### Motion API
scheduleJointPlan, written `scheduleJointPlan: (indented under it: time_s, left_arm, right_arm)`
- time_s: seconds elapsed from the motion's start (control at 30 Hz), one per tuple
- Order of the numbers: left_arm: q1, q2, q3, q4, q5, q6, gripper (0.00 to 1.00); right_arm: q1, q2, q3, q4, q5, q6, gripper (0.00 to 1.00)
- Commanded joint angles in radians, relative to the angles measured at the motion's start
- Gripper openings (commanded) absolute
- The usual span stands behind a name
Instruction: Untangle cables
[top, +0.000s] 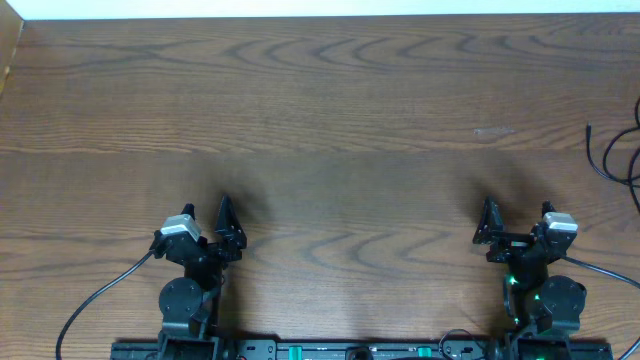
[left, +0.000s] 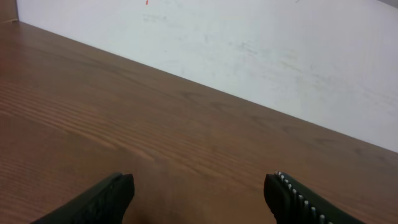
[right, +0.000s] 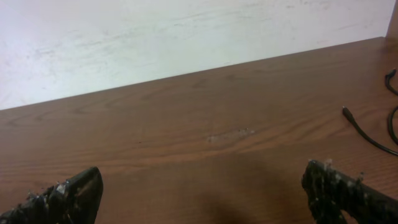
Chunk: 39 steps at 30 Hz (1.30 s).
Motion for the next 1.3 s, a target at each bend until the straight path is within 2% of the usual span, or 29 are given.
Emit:
scheduleJointPlan:
  time_s: [0.0,1.27]
  left_arm:
    - [0.005,-0.005,-0.013,-0.049,0.001,0.021,0.72]
    - [0.005,-0.005,-0.013,-0.049,0.001,0.02,0.72]
  right_arm:
    - [-0.005,-0.001,-0.002,-0.004,0.002,0.007,0.99]
    - [0.005,-0.042,-0.002,-0.001,0.001,0.007,0.99]
